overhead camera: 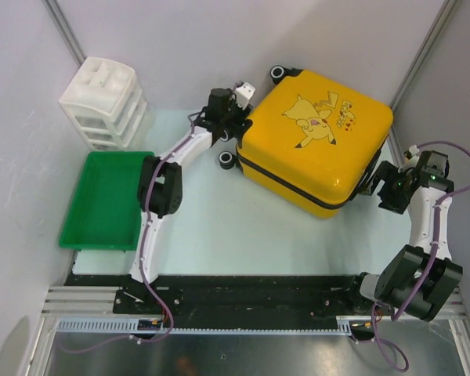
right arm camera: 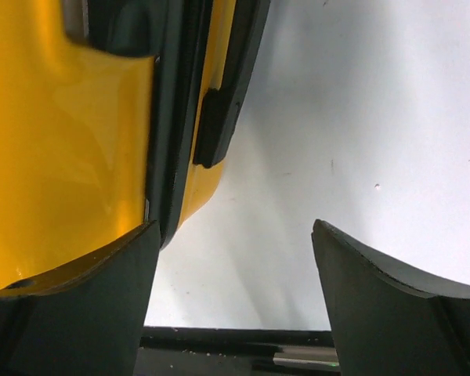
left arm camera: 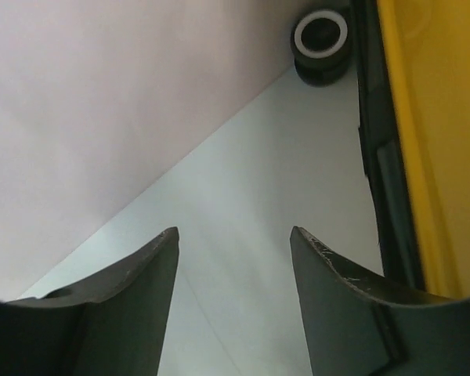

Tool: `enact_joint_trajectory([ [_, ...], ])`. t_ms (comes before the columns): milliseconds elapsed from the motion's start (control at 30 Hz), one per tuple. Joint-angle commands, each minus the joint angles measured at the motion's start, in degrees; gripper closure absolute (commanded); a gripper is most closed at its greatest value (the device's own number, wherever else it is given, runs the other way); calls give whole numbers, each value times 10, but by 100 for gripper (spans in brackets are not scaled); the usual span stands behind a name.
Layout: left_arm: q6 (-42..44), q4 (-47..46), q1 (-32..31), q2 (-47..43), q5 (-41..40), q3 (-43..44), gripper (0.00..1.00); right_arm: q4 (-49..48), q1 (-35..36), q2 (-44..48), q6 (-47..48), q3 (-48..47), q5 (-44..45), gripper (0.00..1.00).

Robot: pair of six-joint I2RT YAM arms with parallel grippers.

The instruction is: Open, take out, and arrange the luggage

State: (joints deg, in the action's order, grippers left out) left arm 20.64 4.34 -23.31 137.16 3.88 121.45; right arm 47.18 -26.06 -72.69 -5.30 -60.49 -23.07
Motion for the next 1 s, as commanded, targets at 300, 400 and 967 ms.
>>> enact_joint_trajectory([
  [300, 64, 1, -38, -369, 104, -454, 44, -45, -93, 7, 33, -15, -45, 16],
  [400, 42, 12, -81, -429, 103, -521, 45, -74, -128, -1, 49, -29, -1, 16],
  [967, -145, 102, -16, -517, 124, -444, 25, 16, -81, -103, 71, 6, 105, 78],
])
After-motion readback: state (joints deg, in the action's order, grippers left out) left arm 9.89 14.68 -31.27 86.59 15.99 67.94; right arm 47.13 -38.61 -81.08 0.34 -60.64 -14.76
